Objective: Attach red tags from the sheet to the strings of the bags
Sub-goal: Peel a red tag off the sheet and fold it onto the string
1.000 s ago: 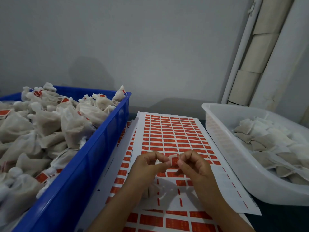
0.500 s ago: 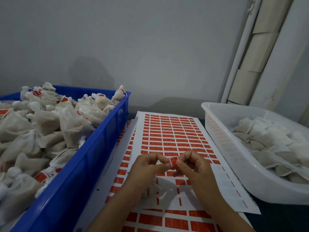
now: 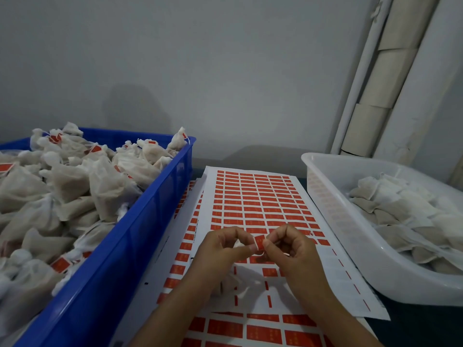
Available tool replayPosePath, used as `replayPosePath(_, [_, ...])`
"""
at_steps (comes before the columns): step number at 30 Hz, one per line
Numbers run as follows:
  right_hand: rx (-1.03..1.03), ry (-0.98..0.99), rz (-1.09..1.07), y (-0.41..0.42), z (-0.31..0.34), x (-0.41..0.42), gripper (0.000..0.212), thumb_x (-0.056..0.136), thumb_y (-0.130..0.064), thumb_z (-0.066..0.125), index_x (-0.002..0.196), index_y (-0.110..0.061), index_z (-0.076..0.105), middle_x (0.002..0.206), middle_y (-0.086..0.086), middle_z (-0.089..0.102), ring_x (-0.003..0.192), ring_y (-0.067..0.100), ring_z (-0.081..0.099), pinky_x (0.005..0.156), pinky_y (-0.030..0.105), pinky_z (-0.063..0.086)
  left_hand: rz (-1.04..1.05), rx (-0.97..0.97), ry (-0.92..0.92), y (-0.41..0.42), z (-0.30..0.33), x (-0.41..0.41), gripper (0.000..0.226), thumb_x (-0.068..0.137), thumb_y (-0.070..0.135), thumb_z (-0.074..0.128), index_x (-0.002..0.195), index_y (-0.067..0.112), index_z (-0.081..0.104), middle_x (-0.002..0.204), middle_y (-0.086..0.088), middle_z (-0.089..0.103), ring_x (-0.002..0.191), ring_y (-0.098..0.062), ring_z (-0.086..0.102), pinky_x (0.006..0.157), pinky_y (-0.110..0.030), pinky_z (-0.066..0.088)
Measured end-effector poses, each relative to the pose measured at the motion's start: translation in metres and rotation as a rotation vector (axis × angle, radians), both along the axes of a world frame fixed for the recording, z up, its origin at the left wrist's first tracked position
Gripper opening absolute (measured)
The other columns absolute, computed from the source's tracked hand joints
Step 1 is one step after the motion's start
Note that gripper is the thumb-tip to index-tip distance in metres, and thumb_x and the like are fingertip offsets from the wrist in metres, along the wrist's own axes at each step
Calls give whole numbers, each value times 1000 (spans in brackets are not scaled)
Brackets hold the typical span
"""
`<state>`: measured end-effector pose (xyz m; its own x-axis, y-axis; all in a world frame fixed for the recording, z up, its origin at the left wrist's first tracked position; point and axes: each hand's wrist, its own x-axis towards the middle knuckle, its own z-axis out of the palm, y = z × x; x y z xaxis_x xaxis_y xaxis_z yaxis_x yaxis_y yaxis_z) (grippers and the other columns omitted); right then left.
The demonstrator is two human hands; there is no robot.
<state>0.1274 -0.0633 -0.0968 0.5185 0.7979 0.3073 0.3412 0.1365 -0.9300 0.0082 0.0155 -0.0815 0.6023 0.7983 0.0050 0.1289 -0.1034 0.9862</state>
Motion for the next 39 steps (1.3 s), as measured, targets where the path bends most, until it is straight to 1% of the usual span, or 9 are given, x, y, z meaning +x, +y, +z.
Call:
replayPosePath(6, [20,-5,-24,-1,1,0,7,84,-9,63,80,-11,59,77,5,67,72,18,68,69,25,57,-8,-19,-45,-1,1,1,17,89,13,57,77,20,67,84,7,67,86,-10,58,69,-18,45])
replayPosePath(9, [40,-2,-25,-1,2,0,6,83,-9,64,79,-11,59,75,3,68,70,16,69,65,20,56,0,-21,-51,-1,1,2,10,86,22,62,77,20,67,81,8,67,82,-9,58,64,-16,42])
replayPosePath(12, [53,-19,-48,-1,2,-1,7,83,-10,64,78,-12,60,71,-2,67,70,14,68,61,15,53,2,51,-11,0,-3,2,7,82,26,67,78,20,68,84,8,68,88,-10,61,68,-16,44])
replayPosePath(19, [64,-10,-45,-1,-1,-2,6,82,-10,65,79,-13,60,71,-6,67,73,12,68,64,15,53,31,110,25,2,-7,4,12,81,28,68,69,26,68,72,14,69,78,-5,63,62,-11,40])
replayPosePath(23, [72,107,-61,1,0,-1,21,77,-11,70,91,-14,54,76,-3,68,75,12,69,66,19,56,43,140,24,2,-12,6,14,83,28,66,69,25,66,71,11,67,74,-6,63,61,-10,42])
replayPosePath(26, [-22,146,23,2,1,-1,21,79,-22,65,95,-18,52,77,-2,68,72,12,69,63,19,55,5,157,16,1,-14,6,15,84,29,64,70,24,65,67,13,66,68,0,62,56,-8,43])
replayPosePath(30, [-130,68,103,3,-5,-5,34,76,-42,53,81,-9,59,56,-9,59,55,5,58,57,13,50,26,183,34,1,-16,7,14,82,34,64,71,25,64,64,14,63,65,-1,61,60,-12,45])
replayPosePath(34, [-96,1,82,2,-5,-2,25,91,-22,51,70,-11,59,51,-10,55,50,3,52,55,11,46,0,188,34,2,-17,7,13,84,30,64,74,21,65,74,7,66,74,-9,63,68,-18,49])
replayPosePath(39, [-41,-117,26,2,-6,-2,26,90,-19,53,65,-16,58,53,-12,57,55,3,55,56,9,46,-21,190,37,2,-17,9,13,84,28,64,79,17,68,78,3,68,77,-11,64,68,-16,48])
